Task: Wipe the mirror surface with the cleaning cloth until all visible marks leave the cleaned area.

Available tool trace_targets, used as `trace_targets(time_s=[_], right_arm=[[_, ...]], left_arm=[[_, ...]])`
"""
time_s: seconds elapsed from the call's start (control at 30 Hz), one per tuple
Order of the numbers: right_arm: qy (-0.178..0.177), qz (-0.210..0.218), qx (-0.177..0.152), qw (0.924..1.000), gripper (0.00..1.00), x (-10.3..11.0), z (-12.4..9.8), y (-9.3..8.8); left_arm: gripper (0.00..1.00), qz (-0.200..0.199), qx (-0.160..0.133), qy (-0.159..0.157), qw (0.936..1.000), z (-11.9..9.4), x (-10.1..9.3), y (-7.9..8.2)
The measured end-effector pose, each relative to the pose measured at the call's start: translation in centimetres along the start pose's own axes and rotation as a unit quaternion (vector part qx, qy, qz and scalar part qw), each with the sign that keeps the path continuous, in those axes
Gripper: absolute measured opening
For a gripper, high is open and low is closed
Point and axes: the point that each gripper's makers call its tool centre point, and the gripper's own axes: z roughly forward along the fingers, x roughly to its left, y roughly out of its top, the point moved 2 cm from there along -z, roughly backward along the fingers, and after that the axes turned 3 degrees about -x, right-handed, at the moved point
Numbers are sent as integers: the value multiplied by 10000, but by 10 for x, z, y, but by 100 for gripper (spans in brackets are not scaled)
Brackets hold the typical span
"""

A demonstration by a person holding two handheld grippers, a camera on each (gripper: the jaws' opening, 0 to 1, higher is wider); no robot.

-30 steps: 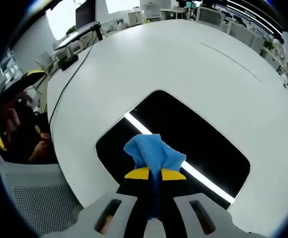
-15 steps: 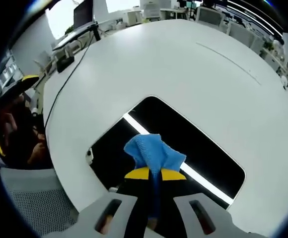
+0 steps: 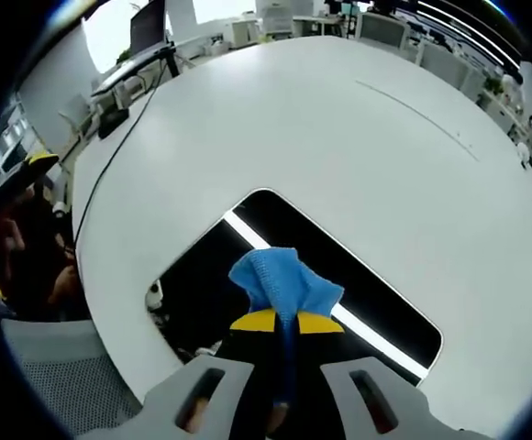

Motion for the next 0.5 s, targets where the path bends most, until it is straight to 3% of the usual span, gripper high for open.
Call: trace_targets(time_s=[0.5], right_arm=[[-37,2,-11,10000,0,-17,10,16]], left_arm=[[99,-26,51,55,10000,-2,1,-1]])
